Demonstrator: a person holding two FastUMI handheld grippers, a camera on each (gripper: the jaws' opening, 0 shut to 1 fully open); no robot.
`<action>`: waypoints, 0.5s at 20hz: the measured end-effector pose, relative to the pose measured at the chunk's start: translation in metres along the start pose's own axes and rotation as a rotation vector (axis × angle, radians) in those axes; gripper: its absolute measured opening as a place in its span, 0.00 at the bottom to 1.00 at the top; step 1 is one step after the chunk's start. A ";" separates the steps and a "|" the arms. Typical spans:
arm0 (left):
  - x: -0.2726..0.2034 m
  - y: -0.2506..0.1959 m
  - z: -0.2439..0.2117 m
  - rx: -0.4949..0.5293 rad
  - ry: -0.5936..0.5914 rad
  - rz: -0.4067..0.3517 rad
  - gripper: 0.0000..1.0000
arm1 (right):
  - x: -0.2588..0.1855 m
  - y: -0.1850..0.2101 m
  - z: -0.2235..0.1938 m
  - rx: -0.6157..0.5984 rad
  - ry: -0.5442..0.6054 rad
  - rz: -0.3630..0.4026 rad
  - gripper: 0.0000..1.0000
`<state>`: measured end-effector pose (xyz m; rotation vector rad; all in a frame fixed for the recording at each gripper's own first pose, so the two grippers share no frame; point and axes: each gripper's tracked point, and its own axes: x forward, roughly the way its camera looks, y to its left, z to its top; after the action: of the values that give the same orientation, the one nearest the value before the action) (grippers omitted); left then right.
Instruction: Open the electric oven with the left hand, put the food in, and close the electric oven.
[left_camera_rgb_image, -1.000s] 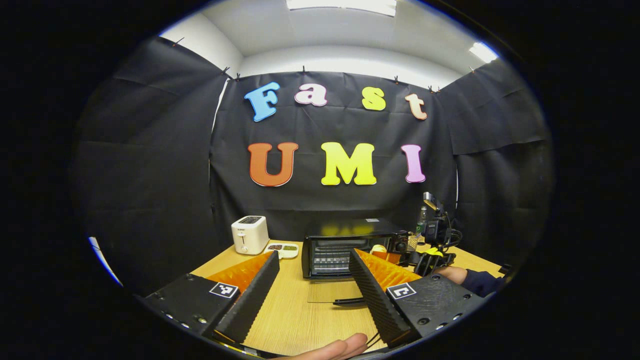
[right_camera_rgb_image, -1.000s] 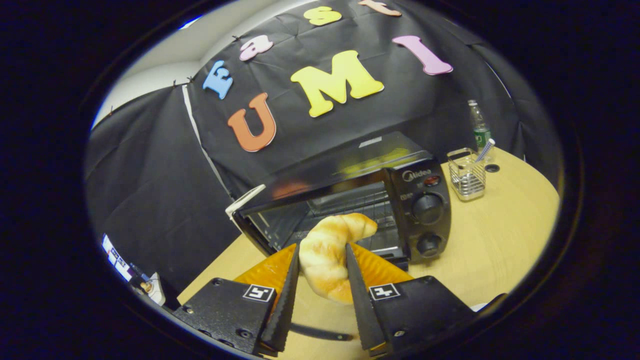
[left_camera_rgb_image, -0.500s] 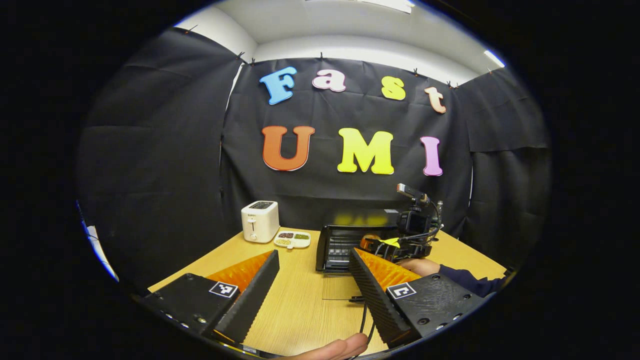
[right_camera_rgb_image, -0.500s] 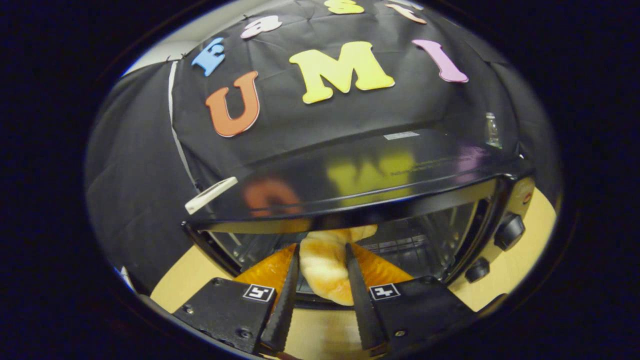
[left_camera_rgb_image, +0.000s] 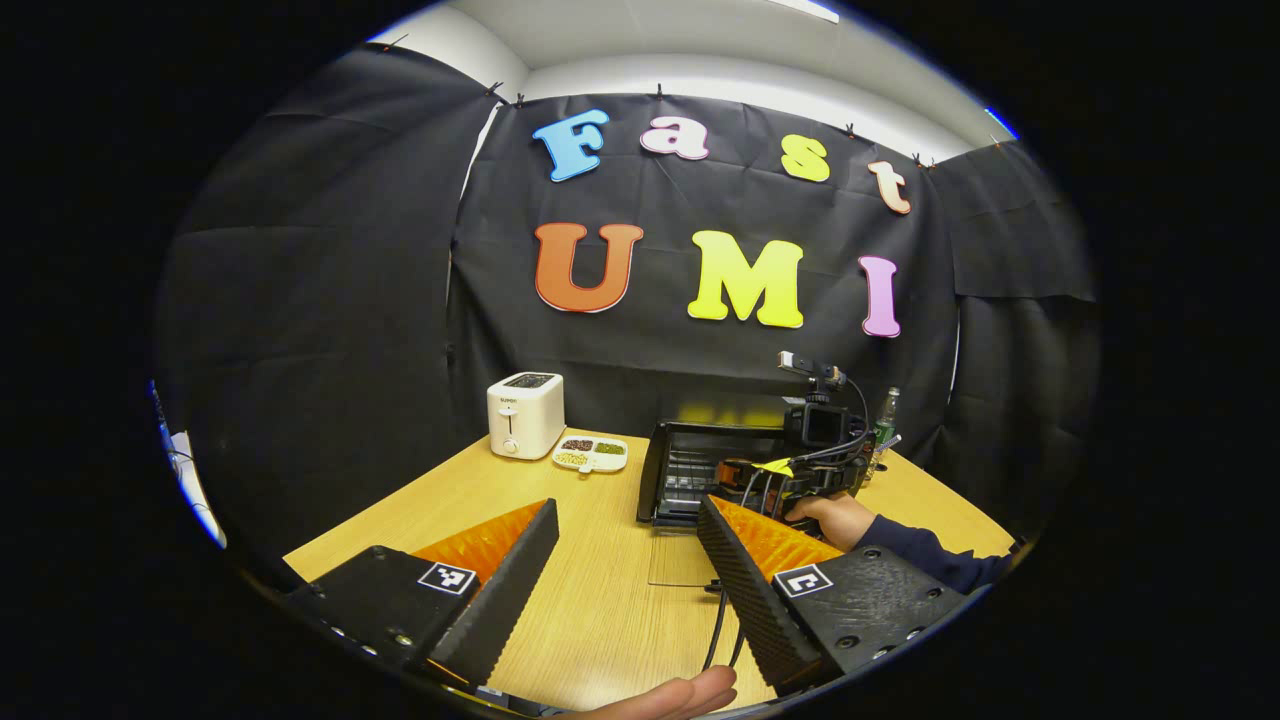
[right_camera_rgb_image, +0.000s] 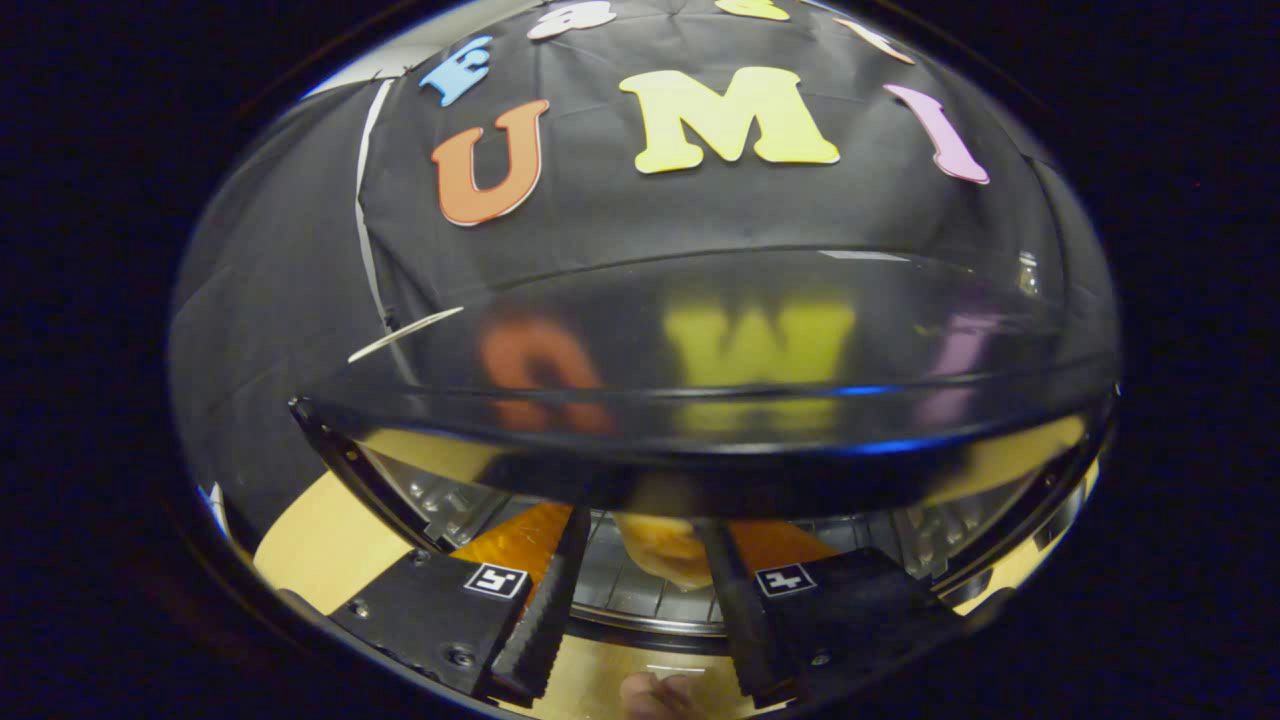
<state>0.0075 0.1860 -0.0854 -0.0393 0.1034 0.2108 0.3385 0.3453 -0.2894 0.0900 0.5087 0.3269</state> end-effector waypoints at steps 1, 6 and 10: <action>-0.003 -0.004 0.000 0.003 0.000 -0.006 0.93 | -0.012 -0.002 0.004 -0.002 -0.021 -0.001 0.74; -0.022 -0.017 0.005 0.024 -0.024 -0.015 0.93 | -0.078 0.006 0.002 -0.002 -0.068 0.044 0.89; -0.033 -0.025 0.003 0.018 -0.022 -0.020 0.93 | -0.138 -0.001 0.006 -0.033 -0.117 0.046 0.96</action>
<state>-0.0188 0.1548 -0.0781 -0.0197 0.0829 0.1898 0.2281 0.2985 -0.2202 0.0887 0.3855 0.3727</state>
